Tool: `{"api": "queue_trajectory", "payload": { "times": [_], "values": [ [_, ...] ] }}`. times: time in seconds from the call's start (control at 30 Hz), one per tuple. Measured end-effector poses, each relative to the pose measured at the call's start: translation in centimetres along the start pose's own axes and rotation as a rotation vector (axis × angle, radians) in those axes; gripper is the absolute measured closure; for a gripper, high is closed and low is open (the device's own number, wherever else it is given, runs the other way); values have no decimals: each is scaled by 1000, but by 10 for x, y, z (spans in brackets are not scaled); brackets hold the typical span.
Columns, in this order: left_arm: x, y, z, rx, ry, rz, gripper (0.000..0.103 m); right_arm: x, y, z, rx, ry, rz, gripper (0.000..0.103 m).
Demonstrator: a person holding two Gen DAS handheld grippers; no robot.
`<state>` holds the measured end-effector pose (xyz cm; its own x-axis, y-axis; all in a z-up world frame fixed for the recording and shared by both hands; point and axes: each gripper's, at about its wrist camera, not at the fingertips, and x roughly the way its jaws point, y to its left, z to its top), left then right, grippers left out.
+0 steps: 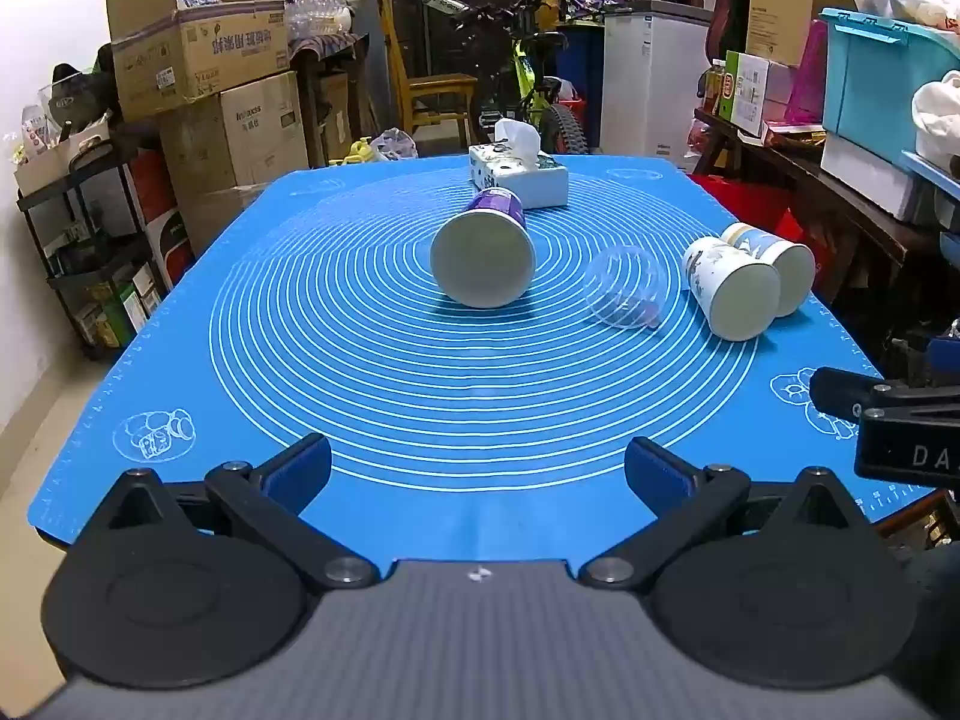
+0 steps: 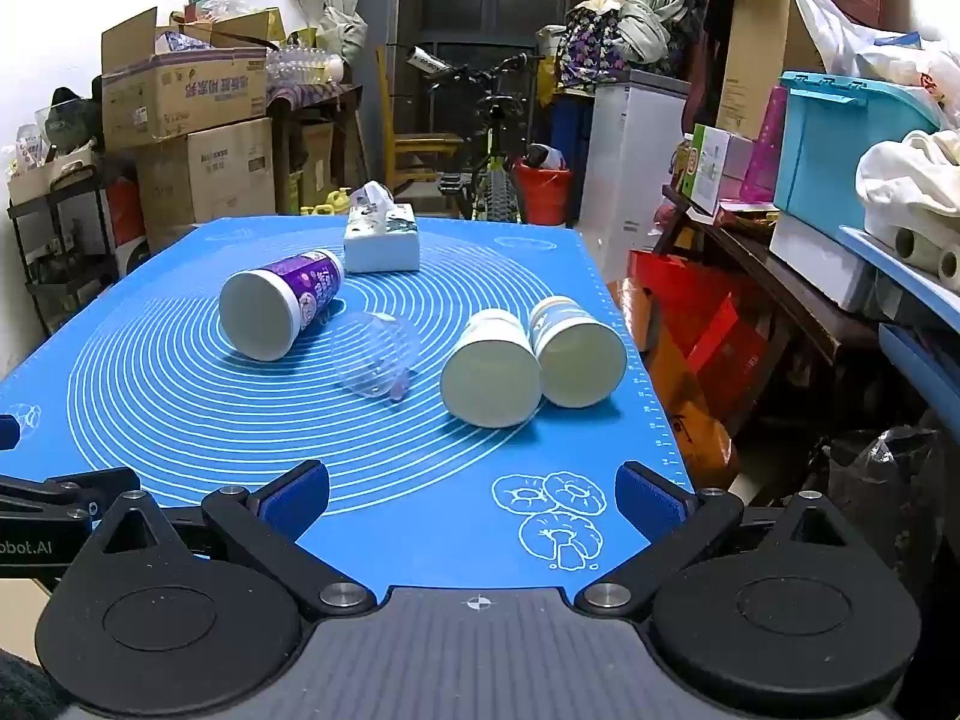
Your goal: Flip cup upside down
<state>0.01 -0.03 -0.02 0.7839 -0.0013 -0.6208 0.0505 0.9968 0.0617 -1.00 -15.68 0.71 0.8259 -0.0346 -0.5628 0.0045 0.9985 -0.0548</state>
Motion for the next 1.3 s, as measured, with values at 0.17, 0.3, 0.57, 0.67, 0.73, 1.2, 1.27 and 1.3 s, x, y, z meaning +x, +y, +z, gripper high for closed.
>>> {"api": "queue_trajectory", "payload": {
  "times": [0.17, 0.3, 0.57, 0.67, 0.73, 1.2, 1.27, 1.3],
  "values": [
    [1, -5, 0, 8, 8, 6, 0, 1, -1, -1, 1, 0, -2, 2],
    [2, -2, 1, 1, 9, -2, 0, 1, 0, -1, 3, 0, -6, 2],
    [1, -1, -1, 3, 4, -1, 0, 3, -2, -2, 1, 1, -6, 2],
    [0, -2, -1, 10, 2, -2, 0, 3, -1, -2, -1, 0, -8, 2],
    [-1, -2, -2, 15, -2, 0, 0, 3, -2, -2, -1, 0, -8, 2],
    [-2, -5, 1, 17, 1, 2, 0, 2, -3, -2, 1, 7, -19, 2],
    [-2, -5, 1, 17, 1, 2, 0, 2, -3, -2, 1, 7, -18, 2],
    [-2, -5, 1, 17, 1, 2, 0, 2, -3, -2, 0, 7, -18, 2]
  ]
}}
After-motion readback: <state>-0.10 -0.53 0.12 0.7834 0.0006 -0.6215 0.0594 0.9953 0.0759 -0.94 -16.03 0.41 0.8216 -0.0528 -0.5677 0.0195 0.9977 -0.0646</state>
